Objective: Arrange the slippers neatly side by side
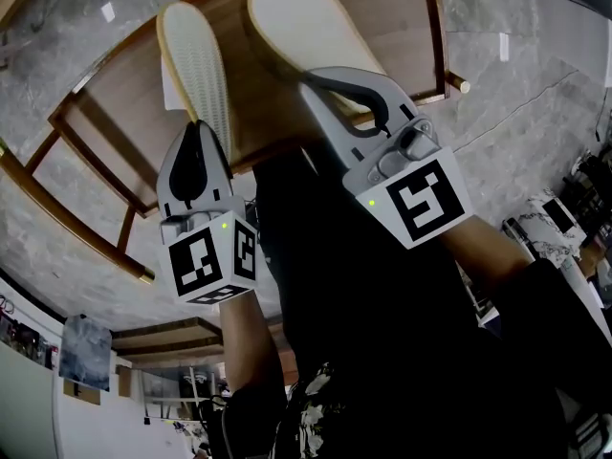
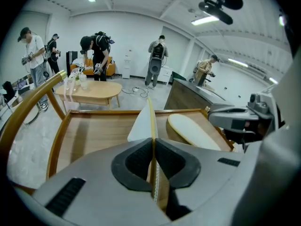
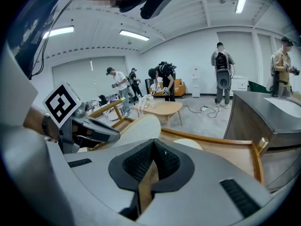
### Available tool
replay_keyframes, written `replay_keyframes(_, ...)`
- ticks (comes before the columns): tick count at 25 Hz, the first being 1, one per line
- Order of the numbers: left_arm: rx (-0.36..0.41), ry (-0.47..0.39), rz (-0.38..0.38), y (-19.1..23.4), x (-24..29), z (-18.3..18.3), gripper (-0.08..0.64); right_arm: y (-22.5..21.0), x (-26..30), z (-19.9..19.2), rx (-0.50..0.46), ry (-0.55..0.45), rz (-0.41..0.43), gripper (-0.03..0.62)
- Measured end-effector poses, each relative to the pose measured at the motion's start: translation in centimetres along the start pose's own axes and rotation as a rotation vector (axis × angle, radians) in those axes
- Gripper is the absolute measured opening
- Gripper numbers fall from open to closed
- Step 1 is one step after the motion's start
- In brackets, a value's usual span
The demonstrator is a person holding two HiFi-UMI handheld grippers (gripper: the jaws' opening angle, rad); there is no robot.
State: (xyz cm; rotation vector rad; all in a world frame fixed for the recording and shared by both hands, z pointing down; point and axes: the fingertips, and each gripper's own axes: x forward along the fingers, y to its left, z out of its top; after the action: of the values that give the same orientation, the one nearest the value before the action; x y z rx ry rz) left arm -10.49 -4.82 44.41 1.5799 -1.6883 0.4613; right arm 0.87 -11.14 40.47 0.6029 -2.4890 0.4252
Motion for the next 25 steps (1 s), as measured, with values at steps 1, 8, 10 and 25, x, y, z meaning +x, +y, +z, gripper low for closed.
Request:
replay_keyframes(1, -0.005, -0.007, 0.009, 0.3, -0.2, 0.1, 0.023, 0.2, 0.1, 0.0, -0.001, 0.000, 0.004, -0.003)
replay_keyframes(8, -0.026, -0.027, 0.125, 3.4, -2.0, 0.0, 0.023, 1.4, 0.6, 0.7, 0.012, -0.017, 0.030, -0.003)
replay_keyframes(10, -0.020, -0.033, 0.165, 4.3, -2.3, -0.3, 0.023, 1.5, 0.6, 0.9, 0.032, -0.024, 0.036, -0.003)
replay_keyframes(25, 0.020, -0.046, 0.172, 3.3, -1.1, -1.3, 0.023, 1.9, 0.9, 0.6, 0.036, -0.028, 0.044, -0.003)
